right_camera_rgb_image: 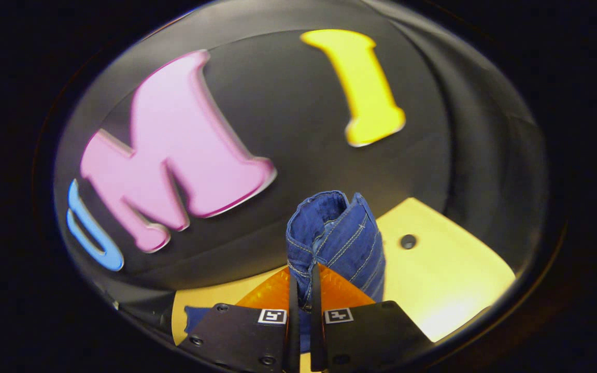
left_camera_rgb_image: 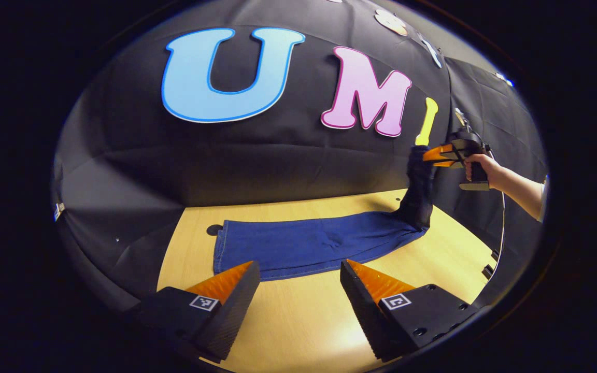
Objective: Grasp the waist and the cuffs of the jeans and fold them to make the two legs overlap; first hold the waist and fold one-third of the jeans toward the cuffs, then hold the cuffs and fold the remaining one-third in the same direction to finish folding.
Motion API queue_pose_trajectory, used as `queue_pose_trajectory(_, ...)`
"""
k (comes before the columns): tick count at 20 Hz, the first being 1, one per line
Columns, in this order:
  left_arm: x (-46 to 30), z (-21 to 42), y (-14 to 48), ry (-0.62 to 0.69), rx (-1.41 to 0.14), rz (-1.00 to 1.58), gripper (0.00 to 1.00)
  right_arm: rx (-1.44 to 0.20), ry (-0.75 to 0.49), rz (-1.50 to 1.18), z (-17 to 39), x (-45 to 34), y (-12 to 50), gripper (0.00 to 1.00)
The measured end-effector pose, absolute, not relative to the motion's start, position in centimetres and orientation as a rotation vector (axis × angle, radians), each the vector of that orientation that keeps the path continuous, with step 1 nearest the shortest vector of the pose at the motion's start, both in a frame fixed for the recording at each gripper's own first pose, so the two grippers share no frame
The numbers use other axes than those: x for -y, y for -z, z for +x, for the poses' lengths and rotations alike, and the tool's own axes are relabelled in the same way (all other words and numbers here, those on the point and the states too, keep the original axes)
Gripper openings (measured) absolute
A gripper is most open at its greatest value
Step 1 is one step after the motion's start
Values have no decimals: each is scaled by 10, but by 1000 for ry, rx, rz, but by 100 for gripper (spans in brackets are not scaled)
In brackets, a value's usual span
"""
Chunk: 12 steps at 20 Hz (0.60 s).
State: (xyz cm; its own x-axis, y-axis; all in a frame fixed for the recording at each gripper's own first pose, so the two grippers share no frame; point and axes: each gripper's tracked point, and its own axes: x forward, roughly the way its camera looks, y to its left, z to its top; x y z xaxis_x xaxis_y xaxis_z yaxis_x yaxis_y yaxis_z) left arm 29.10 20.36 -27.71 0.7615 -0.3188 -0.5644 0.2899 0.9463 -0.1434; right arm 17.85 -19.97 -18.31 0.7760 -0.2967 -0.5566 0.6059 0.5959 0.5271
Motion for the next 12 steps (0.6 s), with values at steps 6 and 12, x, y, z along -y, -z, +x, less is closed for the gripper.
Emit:
queue_pose_trajectory(6, -252, 274, 296, 232, -688, -119, 97, -837, 296, 727, 112, 63, 400, 1)
queue_pose_trajectory(12, -266, 286, 327, 148, -780, -273, 97, -908, 142, 938, 86, 68, 455, 37)
